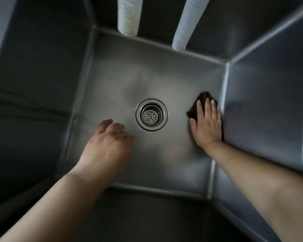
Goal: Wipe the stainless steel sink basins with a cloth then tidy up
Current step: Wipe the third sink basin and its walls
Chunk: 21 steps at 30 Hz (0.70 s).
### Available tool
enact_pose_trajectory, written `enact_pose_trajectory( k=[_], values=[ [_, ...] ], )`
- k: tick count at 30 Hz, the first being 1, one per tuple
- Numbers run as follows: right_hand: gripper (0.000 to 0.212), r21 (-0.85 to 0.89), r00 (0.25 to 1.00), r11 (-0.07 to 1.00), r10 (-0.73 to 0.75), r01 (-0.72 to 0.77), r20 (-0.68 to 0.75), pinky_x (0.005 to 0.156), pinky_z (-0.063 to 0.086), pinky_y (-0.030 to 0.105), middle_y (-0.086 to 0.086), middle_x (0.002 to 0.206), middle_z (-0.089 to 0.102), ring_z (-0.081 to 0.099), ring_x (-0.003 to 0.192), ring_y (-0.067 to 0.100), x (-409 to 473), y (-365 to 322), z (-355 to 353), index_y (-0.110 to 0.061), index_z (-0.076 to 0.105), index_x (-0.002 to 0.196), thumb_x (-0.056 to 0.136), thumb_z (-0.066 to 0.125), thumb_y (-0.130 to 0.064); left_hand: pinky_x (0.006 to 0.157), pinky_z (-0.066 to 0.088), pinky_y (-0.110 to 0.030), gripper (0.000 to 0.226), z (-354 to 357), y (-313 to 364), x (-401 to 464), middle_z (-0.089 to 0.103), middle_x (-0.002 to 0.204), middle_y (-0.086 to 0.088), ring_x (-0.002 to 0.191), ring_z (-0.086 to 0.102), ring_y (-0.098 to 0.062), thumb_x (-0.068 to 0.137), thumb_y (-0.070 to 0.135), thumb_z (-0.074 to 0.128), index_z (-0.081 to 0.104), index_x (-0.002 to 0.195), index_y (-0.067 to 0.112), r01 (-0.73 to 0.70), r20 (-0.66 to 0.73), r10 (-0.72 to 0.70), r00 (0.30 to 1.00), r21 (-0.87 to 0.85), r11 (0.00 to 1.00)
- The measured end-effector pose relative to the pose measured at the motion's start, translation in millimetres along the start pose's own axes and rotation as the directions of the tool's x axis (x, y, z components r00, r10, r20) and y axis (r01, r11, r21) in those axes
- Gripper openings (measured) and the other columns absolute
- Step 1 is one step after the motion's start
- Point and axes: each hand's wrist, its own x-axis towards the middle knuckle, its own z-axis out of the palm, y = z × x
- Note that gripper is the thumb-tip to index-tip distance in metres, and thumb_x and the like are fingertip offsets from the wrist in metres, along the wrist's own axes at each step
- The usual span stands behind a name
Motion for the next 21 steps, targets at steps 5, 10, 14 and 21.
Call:
enact_pose_trajectory(
  k=[5, 10, 14, 21],
  values=[
    [0.068, 0.032, 0.964, 0.973, -0.231, 0.229, 0.129, 0.113, 0.014, 0.054, 0.026, 0.15, 0.027, 0.022, 0.139, 0.044, -76.5, -43.7, -2.1, -0.004, 0.034, 0.144, 0.086, 0.036, -0.04, 0.098, 0.039, -0.038, 0.021, -32.2, -21.2, -21.6, 0.072, 0.087, -0.002, 0.099, 0.065, -0.026, 0.069, 0.021, 0.074, 0.073, 0.09, 0.017, -0.002, -0.081, 0.008, 0.997, 0.072, 0.997],
    [0.071, 0.026, 0.808, 0.828, -0.552, 0.559, 0.203, 0.11, 0.02, 0.059, 0.02, 0.148, 0.035, 0.03, 0.137, 0.041, -90.8, -131.3, -4.3, -0.012, 0.042, 0.141, 0.08, 0.063, -0.039, 0.099, 0.032, -0.042, 0.016, -58.5, -69.1, -58.4, 0.07, 0.087, -0.009, 0.099, 0.062, -0.032, 0.078, 0.018, 0.06, 0.07, 0.088, 0.012, -0.06, -0.233, 0.102, 0.967, 0.182, 0.982],
    [0.056, 0.179, 0.538, 0.553, -0.833, 0.814, 0.128, 0.114, 0.014, 0.049, 0.011, 0.15, 0.035, 0.026, 0.14, 0.033, -80.1, -217.5, -0.7, -0.019, 0.043, 0.141, 0.087, 0.055, -0.029, 0.112, 0.025, -0.047, 0.017, -64.5, -100.8, -81.8, 0.07, 0.095, -0.009, 0.117, 0.055, -0.03, 0.084, 0.018, 0.053, 0.069, 0.089, 0.013, -0.063, -0.312, 0.128, 0.941, 0.209, 0.976],
    [0.047, 0.313, 0.315, 0.362, -0.929, 0.878, 0.193, 0.118, 0.003, 0.045, 0.004, 0.155, 0.026, 0.011, 0.145, 0.027, -83.5, -258.3, 0.9, -0.021, 0.042, 0.142, 0.096, 0.049, -0.022, 0.113, 0.023, -0.054, 0.008, -59.3, -113.7, -96.6, 0.07, 0.087, -0.009, 0.118, 0.057, -0.03, 0.079, 0.009, 0.063, 0.069, 0.082, 0.012, -0.079, -0.255, 0.14, 0.957, 0.236, 0.969]
  ],
)
